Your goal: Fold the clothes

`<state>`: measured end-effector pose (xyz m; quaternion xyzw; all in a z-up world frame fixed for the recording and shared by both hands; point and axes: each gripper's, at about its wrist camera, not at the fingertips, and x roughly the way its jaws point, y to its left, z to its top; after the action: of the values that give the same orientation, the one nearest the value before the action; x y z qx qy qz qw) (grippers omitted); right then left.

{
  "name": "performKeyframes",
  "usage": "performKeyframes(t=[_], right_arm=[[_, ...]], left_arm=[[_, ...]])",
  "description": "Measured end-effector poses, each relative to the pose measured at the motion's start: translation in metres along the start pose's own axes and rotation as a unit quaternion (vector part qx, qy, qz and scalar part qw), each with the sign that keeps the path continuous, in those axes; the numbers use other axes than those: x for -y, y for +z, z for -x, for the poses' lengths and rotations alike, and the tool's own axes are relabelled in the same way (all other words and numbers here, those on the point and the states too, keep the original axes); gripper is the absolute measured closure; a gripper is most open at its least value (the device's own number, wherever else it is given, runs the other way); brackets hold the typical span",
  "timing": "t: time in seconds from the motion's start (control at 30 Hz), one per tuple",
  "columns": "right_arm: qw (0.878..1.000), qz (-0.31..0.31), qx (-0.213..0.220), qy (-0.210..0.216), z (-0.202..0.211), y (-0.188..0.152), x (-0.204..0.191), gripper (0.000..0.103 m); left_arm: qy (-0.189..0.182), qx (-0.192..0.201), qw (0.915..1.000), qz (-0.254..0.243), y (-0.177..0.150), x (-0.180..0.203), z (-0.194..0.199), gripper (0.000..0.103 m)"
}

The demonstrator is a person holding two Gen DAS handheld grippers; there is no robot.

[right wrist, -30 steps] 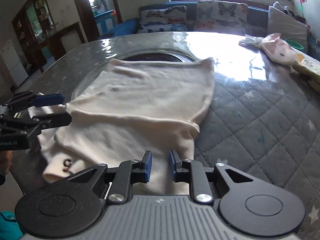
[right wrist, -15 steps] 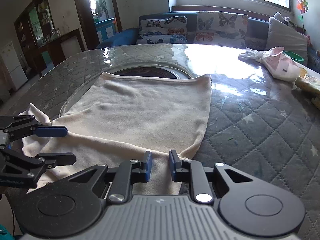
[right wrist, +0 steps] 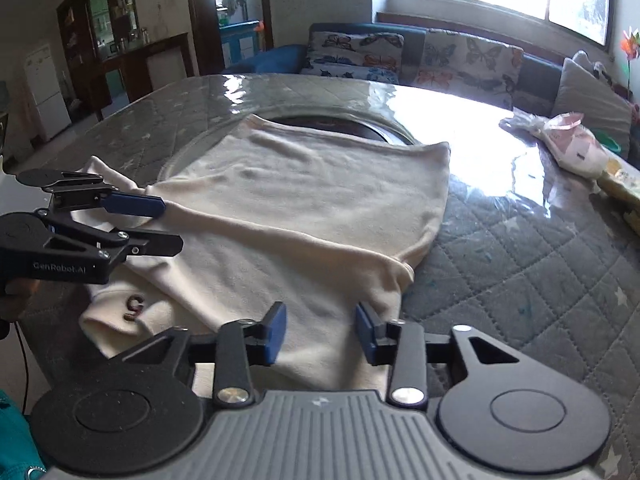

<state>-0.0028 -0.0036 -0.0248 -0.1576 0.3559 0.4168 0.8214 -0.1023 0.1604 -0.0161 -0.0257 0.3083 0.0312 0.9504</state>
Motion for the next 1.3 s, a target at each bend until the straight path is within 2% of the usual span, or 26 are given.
performKeyframes(t=[0.03,0.1,0.13,0.23,0.27,0.37,0.47,0.6,0.87,0.9,0.97,1.03,1.13,1.23,1.3], right_arm=[[1.000,0.006,0.004,0.002,0.001,0.001,-0.003,0.061],[1.000,0.017,0.013,0.007,0.002,0.006,-0.011,0.050],[1.000,0.018,0.018,0.008,0.002,0.008,-0.014,0.048],[0.999,0.025,0.021,0.024,-0.003,0.014,-0.025,0.042],[0.999,0.029,0.021,0.028,-0.005,0.015,-0.029,0.037],[0.998,0.049,0.017,0.036,-0.012,0.017,-0.041,0.031],[0.997,0.058,0.014,0.039,-0.019,0.018,-0.049,0.028],[0.997,0.056,0.011,0.042,-0.022,0.018,-0.052,0.028],[0.998,0.055,0.008,0.040,-0.023,0.019,-0.049,0.027],[0.998,0.055,0.010,0.039,-0.022,0.019,-0.049,0.027],[0.998,0.054,0.013,0.039,-0.020,0.020,-0.048,0.027],[0.998,0.053,0.017,0.038,-0.017,0.021,-0.047,0.027],[0.998,0.050,0.024,0.036,-0.014,0.022,-0.045,0.027],[0.998,0.046,0.030,0.034,-0.009,0.022,-0.044,0.027],[0.998,0.046,0.035,0.033,-0.005,0.021,-0.042,0.027]], left_arm=[[0.009,0.005,0.9999,0.007,0.000,-0.005,0.006,0.047],[0.039,0.012,0.9989,0.021,-0.002,-0.017,0.018,0.047],[0.056,0.015,0.9979,0.030,-0.003,-0.024,0.023,0.047],[0.114,0.017,0.9912,0.066,-0.008,-0.051,0.037,0.046],[0.133,0.018,0.9878,0.078,-0.011,-0.061,0.041,0.046],[0.201,0.018,0.9730,0.113,-0.018,-0.091,0.052,0.045],[0.258,0.010,0.9519,0.165,-0.025,-0.123,0.058,0.043],[0.303,0.000,0.9303,0.207,-0.034,-0.152,0.060,0.039],[0.313,-0.017,0.9197,0.237,-0.040,-0.175,0.049,0.041],[0.312,-0.017,0.9173,0.247,-0.041,-0.178,0.049,0.043],[0.312,-0.016,0.9130,0.263,-0.044,-0.183,0.050,0.059],[0.313,-0.013,0.9133,0.261,-0.043,-0.183,0.050,0.069],[0.307,-0.006,0.9128,0.269,-0.043,-0.186,0.050,0.092],[0.291,0.012,0.9148,0.280,-0.039,-0.183,0.057,0.093],[0.271,0.029,0.9219,0.275,-0.030,-0.174,0.064,0.094]])
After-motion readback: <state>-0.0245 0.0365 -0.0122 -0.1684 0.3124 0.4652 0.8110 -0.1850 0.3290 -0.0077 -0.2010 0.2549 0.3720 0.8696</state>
